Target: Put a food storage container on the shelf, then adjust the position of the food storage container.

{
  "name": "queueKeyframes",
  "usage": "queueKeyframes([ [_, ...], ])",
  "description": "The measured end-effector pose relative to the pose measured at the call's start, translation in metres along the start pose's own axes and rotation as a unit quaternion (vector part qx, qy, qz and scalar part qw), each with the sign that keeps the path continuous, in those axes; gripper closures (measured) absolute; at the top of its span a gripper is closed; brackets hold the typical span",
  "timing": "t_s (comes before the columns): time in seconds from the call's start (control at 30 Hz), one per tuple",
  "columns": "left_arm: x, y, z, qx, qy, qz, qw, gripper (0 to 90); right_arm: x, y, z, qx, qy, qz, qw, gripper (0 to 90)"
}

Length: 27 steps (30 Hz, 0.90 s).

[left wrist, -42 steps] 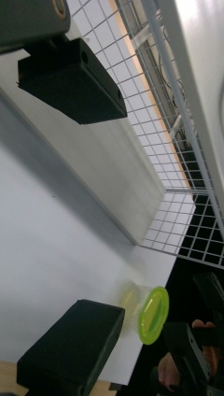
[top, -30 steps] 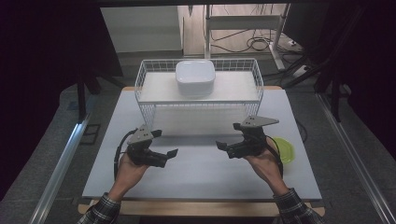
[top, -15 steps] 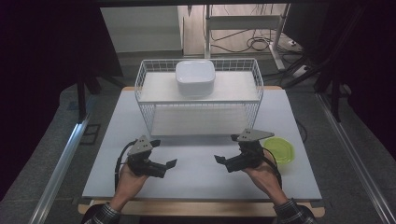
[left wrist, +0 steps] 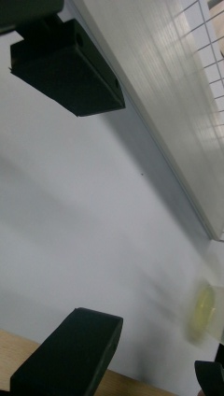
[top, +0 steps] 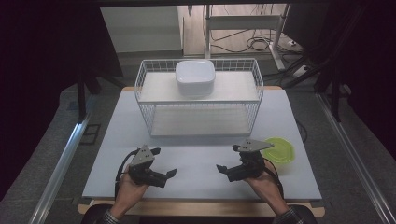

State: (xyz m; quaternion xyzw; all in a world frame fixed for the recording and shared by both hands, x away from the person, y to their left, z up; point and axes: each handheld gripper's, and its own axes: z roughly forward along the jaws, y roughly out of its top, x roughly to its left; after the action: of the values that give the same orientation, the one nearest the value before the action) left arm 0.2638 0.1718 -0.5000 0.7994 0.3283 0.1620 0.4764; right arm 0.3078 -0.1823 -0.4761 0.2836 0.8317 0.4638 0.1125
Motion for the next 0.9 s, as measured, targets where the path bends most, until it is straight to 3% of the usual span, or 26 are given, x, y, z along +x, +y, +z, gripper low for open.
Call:
queueKeyframes([
  [0.27, -0.004, -0.007, 0.0, 0.019, 0.007, 0.015, 0.9997, 1.0, 0.003, -0.014, 0.004, 0.029, -0.002, -0.009, 0.9995, 2.1],
  [0.5, -0.002, -0.007, 0.0, 0.018, 0.011, 0.014, 0.9997, 1.0, 0.001, -0.015, 0.004, 0.036, -0.015, -0.005, 0.9992, 2.1],
  [0.77, 0.0, -0.009, 0.002, 0.024, 0.012, 0.01, 0.9996, 1.0, -0.006, -0.01, -0.003, 0.044, -0.037, 0.021, 0.9981, 1.5],
  [0.9, 0.001, -0.01, 0.003, 0.029, 0.011, 0.008, 0.9995, 1.0, -0.012, -0.008, -0.011, 0.04, -0.052, 0.035, 0.9972, 10.6],
])
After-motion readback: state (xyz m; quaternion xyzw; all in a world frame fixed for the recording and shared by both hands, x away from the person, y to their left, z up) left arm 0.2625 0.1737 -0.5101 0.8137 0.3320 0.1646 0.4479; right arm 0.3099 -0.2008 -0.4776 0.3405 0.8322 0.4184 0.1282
